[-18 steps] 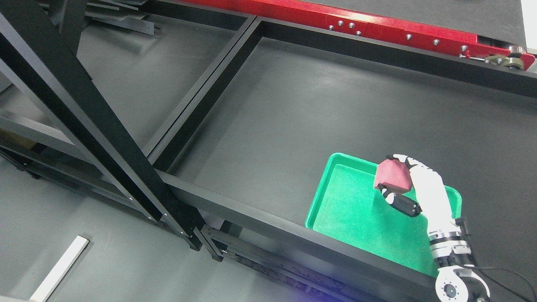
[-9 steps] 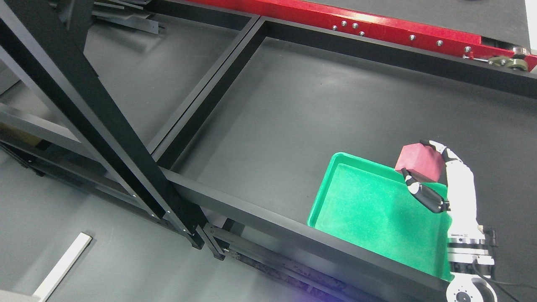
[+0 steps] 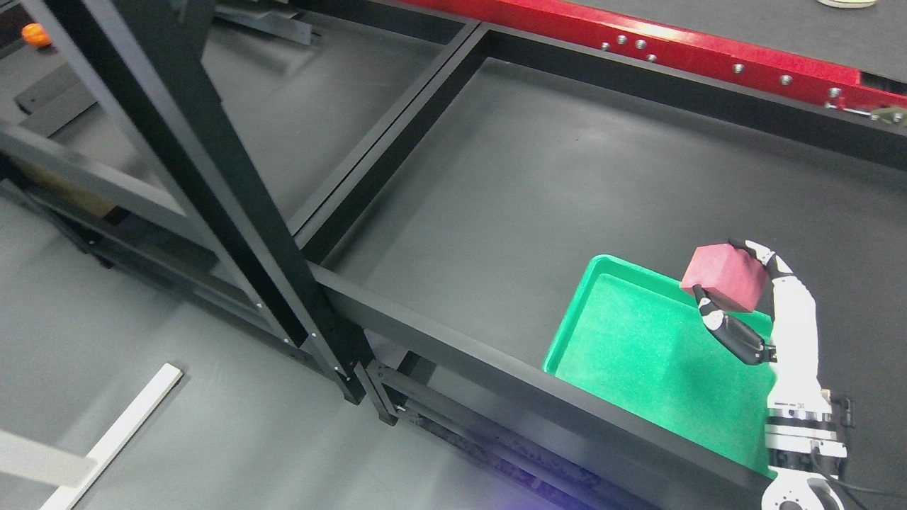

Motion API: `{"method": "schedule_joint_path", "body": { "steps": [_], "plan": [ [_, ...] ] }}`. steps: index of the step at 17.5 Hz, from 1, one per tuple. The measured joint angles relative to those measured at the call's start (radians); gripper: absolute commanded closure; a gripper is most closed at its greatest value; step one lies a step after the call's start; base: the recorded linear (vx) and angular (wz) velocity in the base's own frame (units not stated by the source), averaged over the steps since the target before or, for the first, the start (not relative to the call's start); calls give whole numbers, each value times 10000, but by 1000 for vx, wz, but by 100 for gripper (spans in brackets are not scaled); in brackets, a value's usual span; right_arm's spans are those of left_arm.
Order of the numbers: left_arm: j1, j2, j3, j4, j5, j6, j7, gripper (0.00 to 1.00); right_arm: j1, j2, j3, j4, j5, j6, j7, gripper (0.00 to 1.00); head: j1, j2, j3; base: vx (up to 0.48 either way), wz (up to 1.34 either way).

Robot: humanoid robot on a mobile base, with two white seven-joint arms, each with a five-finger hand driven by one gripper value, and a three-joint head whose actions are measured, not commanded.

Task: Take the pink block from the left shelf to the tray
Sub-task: 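Lift the pink cube out of the green tray with the right hand, then turn and carry the held cube toward the blue tray on the table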

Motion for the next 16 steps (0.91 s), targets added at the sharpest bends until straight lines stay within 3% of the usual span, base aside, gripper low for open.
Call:
{"method": "schedule_joint_path", "body": {
  "steps": [16],
  "plan": [
    [-1, 0, -1, 0, 0, -1, 0, 0, 75, 76, -215, -76, -538, -97, 97, 95, 0, 0, 0, -47, 417]
  ]
}}
